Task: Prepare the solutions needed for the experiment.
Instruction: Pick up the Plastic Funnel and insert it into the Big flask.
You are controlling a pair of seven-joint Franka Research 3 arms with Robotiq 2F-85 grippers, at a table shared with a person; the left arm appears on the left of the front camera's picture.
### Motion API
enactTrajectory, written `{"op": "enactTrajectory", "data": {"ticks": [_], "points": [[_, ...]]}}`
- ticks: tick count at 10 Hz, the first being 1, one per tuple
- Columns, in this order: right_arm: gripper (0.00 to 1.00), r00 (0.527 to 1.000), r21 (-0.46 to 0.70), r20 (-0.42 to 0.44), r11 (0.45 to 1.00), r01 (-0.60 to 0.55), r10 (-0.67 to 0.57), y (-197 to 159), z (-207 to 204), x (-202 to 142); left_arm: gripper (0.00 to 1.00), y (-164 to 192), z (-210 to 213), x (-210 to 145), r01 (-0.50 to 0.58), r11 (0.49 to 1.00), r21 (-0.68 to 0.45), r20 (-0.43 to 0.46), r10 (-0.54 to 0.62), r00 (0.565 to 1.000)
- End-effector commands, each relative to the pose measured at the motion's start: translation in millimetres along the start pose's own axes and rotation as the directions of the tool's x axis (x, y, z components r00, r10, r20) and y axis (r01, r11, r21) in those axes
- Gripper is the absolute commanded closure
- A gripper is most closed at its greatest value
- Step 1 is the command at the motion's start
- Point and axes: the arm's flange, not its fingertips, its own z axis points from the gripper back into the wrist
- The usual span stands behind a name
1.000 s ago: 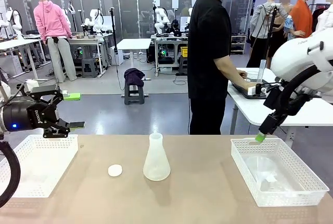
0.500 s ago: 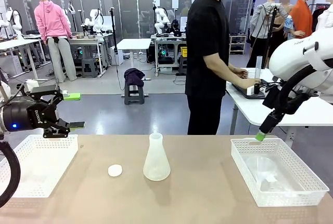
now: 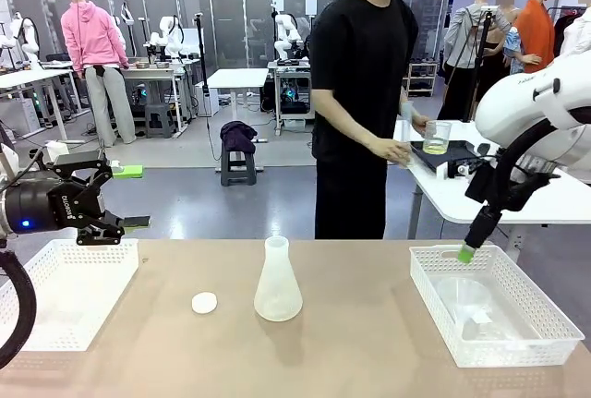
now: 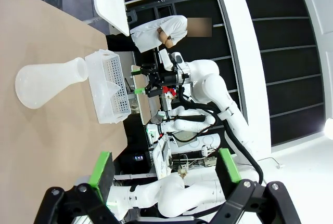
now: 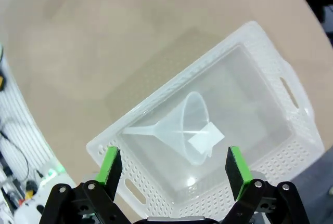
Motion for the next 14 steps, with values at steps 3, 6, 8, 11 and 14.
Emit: {"op": "enactTrajectory", "data": {"ticks": [3, 6, 8, 11, 14], "points": [[0.0, 0.979, 0.146, -0.116, 0.978, -0.151, 0.168, -18.9, -10.7, -14.0, 0.0, -1.3, -1.5, -0.6, -0.008, 1.0, -0.02, 0.004, 0.008, 1.0], [0.0, 0.969, 0.151, -0.139, 0.972, -0.182, 0.203, -34.8, -37.9, -13.1, 0.0, -1.3, -1.5, -0.6, -0.008, 1.0, -0.02, 0.004, 0.008, 1.0], [0.0, 0.97, 0.238, -0.115, 0.954, -0.183, 0.214, -39.7, -54.5, -13.0, 0.0, -1.3, -1.5, -0.6, -0.008, 1.0, -0.02, 0.004, 0.008, 1.0], [0.0, 0.971, 0.267, -0.095, 0.946, -0.185, 0.217, -42.3, -72.7, -13.5, 0.0, -1.3, -1.5, -0.6, -0.008, 1.0, -0.02, 0.004, 0.008, 1.0], [0.06, 0.963, 0.259, -0.064, 0.936, -0.238, 0.263, -45.5, -87.4, -14.4, 0.0, -1.3, -1.5, -0.6, -0.008, 1.0, -0.02, 0.004, 0.008, 1.0]]}}
